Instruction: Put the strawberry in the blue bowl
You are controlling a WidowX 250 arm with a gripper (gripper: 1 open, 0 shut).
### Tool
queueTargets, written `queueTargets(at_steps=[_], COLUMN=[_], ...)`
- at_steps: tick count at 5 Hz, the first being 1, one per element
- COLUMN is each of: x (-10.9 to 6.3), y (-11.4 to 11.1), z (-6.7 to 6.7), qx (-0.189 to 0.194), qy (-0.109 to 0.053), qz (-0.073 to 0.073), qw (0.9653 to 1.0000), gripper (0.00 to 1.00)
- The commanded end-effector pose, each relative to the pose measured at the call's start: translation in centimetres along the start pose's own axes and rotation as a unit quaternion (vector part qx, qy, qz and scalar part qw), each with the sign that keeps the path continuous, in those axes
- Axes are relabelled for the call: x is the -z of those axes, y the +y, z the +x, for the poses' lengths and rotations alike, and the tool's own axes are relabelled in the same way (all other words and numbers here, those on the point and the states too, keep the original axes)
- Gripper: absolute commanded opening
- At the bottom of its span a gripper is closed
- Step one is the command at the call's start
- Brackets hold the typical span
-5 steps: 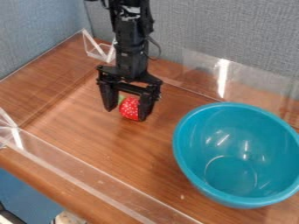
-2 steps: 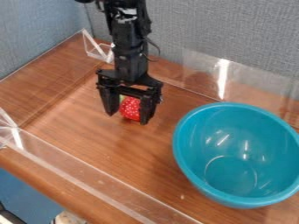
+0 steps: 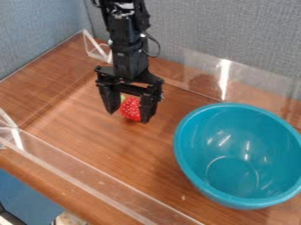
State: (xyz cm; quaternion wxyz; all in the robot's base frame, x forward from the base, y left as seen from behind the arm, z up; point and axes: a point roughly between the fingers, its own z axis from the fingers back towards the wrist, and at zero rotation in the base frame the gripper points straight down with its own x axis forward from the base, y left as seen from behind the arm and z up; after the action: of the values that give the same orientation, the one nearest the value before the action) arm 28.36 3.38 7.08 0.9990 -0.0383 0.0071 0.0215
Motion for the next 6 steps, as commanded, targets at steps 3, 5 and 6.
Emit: queueTargets(at_steps=[3, 5, 6], x=[-1.9, -1.6, -1.8], y=[-0.6, -1.0, -1.2], z=[0.0, -0.1, -0.3], qx=[0.019, 0.032, 0.036], qy=[-0.044, -0.046, -0.051], qz=[0.004, 0.006, 0.006], qw=[0.9988, 0.9984, 0.998], gripper=[1.0, 1.0, 1.0])
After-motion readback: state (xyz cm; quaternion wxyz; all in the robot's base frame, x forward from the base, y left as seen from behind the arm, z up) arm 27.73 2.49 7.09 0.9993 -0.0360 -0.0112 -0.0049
